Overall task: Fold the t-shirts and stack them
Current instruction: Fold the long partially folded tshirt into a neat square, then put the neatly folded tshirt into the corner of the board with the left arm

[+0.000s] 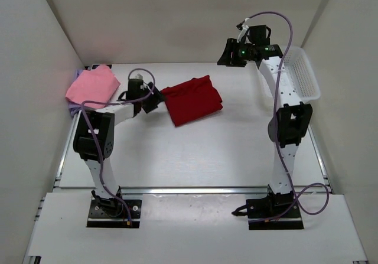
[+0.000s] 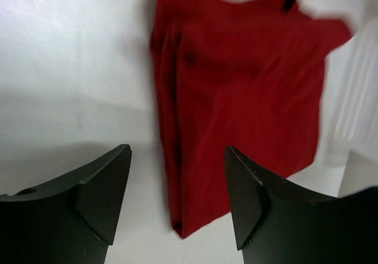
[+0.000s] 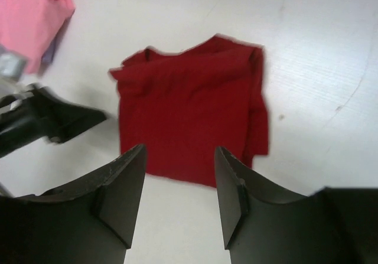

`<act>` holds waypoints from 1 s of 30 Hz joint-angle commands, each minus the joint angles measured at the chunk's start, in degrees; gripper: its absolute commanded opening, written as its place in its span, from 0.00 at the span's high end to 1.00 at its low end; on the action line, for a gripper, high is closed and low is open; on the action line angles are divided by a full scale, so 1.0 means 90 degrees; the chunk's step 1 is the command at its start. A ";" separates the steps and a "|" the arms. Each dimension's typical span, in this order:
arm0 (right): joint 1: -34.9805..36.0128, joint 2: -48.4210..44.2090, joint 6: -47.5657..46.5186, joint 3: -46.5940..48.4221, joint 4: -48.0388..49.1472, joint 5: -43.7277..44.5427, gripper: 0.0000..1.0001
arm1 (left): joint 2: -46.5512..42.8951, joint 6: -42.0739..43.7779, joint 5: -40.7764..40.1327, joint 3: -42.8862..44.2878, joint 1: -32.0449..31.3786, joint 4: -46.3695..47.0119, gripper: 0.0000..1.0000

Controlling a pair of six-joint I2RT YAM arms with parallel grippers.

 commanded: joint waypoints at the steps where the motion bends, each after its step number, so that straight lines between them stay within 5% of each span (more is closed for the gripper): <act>1: 0.0513 -0.0965 -0.0408 -0.0954 -0.0203 0.0561 0.52 | -0.0010 -0.0047 0.0384 -0.0489 -0.0424 0.0808 0.25; 7: 0.0729 -0.3824 0.0401 -0.5286 0.2021 0.0523 0.49 | 0.0401 -0.0251 0.0258 -0.0577 -0.0551 0.1012 0.27; 11: 0.0729 -0.5136 0.0539 -0.6872 0.2649 0.0453 0.48 | 0.0956 -0.0369 0.0266 -0.0304 -0.0717 0.1081 0.37; 15: 0.0495 -0.6376 0.0783 -0.8355 0.3087 0.0054 0.49 | 0.1610 -0.0740 0.0461 0.0135 -0.0844 0.1315 0.69; 16: 0.0475 -0.6697 0.0890 -0.8717 0.3176 0.0034 0.49 | 0.1816 -0.0779 0.0510 0.0494 -0.0932 0.1151 0.82; 19: 0.0319 -0.7157 0.0979 -0.9275 0.3245 -0.0055 0.49 | 0.2256 -0.0439 0.0433 0.2267 -0.1166 0.0049 1.00; 24: -0.0119 -0.7344 0.0979 -0.9794 0.3256 -0.0455 0.49 | 0.3017 0.0235 0.0208 0.5754 -0.1295 -0.2031 1.00; 30: -0.0423 -0.7442 0.0803 -1.0106 0.3216 -0.0786 0.50 | 0.2718 0.0382 0.0247 0.7119 0.0031 -0.2864 1.00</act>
